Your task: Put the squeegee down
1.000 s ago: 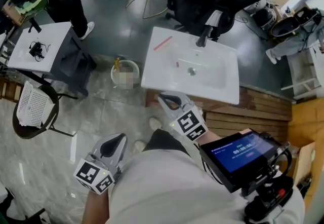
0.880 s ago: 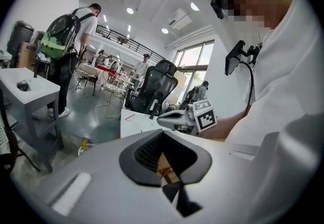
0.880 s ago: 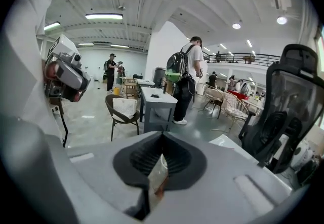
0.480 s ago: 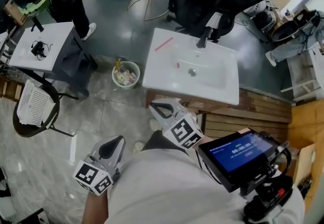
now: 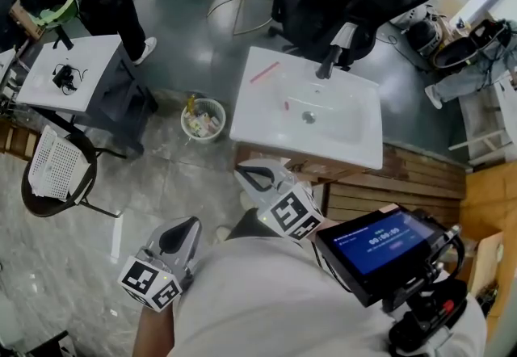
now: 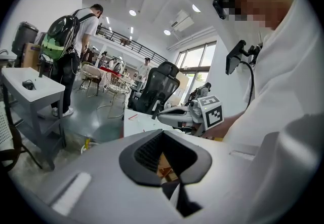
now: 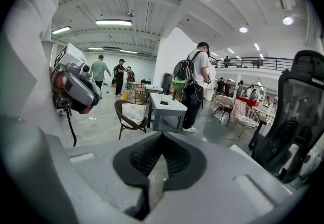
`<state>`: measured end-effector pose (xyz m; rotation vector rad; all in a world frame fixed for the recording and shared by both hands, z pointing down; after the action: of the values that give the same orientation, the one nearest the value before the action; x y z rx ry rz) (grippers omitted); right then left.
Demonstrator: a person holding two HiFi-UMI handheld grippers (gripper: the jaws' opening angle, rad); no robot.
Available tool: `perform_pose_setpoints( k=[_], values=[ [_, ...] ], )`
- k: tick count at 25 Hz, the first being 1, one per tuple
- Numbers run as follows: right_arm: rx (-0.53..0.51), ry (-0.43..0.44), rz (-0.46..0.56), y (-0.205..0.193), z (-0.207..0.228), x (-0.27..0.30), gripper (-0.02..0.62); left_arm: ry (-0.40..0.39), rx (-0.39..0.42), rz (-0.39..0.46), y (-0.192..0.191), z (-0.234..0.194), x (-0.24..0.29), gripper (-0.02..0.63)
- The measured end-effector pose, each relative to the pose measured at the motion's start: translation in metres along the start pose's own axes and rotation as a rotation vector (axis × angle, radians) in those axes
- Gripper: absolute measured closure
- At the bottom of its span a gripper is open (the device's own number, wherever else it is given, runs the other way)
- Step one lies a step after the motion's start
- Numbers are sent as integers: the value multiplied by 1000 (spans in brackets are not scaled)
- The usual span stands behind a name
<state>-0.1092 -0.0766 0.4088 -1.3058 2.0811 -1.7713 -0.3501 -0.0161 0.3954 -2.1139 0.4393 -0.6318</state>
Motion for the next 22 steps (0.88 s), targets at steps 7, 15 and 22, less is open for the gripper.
perform_pose_setpoints(
  k=[7,15,22],
  values=[
    [-5,6,11,4,1,-4,594,2,-8,1,3,5,2,601],
    [-21,3,22,2,1,-7,594,4,-4,0,0,6,7,601],
    [-13,-2,18,-5,4,-9,594,-6,-2,-9,-1,6,14,601]
  ],
)
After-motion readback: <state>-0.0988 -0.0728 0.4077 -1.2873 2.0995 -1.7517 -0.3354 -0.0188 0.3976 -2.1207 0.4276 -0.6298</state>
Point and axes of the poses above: the fingertips, and each gripper's own axes: x forward along the fingers, z to its right, y out of its top, the point moved 10 cm from there along -x, backward along the fingers, and after that the axes turned 9 degrees about -x, right-handed, at the moved point
